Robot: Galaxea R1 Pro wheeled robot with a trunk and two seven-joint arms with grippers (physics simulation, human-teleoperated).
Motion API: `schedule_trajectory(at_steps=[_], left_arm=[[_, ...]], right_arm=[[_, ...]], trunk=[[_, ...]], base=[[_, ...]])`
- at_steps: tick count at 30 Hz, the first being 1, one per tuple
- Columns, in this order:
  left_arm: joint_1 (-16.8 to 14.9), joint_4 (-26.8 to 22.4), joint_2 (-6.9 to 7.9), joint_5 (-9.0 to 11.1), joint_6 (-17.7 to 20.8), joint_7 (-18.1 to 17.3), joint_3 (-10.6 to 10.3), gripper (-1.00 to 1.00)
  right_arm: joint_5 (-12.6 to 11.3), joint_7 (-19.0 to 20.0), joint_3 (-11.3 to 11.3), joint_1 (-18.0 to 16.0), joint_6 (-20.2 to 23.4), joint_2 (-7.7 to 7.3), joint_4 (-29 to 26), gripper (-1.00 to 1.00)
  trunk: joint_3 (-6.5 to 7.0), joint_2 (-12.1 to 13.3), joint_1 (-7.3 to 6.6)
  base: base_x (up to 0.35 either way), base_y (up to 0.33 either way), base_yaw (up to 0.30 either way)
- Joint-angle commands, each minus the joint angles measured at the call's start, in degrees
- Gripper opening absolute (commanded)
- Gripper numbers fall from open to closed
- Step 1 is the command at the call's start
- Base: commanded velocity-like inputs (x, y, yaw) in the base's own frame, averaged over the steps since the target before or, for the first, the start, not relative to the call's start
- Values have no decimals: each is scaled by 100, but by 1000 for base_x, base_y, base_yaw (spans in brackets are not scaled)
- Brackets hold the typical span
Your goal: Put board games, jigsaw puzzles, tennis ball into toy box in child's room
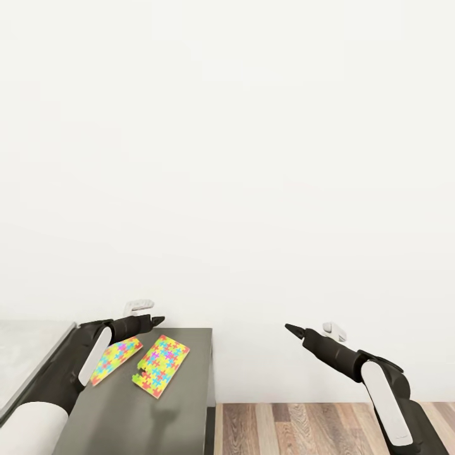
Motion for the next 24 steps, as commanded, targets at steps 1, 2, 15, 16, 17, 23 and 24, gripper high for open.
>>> schedule_trajectory(at_steps=[1, 2, 15, 16, 17, 23, 24], left_arm=[[-5, -4, 4, 15, 23, -3, -7, 100], [-5, -4, 4, 15, 23, -3, -7, 100], [-4, -4, 3, 18, 22, -4, -15, 100], [-3, -4, 3, 18, 22, -6, -15, 100], [-3, -4, 4, 18, 22, -8, -15, 100], [-3, -4, 4, 19, 22, -6, -16, 100], [-2, -4, 4, 19, 22, -8, -16, 100]], right_arm=[[33, 41, -3, -6, 30, 6, -2, 100], [33, 41, 1, -6, 30, 9, -2, 100], [38, 41, 19, -7, 23, 33, -2, 100], [38, 41, 18, -7, 22, 34, -2, 100], [40, 41, 18, -6, 22, 36, -2, 100], [41, 41, 18, -6, 22, 37, -2, 100], [39, 41, 18, -6, 22, 36, -2, 100]], trunk=[[-14, -14, 4], [-14, -14, 4], [-14, -14, 4], [-14, -14, 4], [-14, -14, 4], [-14, -14, 4], [-14, -14, 4]], base=[[0, 22, 0], [5, 18, 0], [111, 27, 0], [36, 7, 0], [23, 5, 0], [42, 19, 0], [124, 75, 0]])
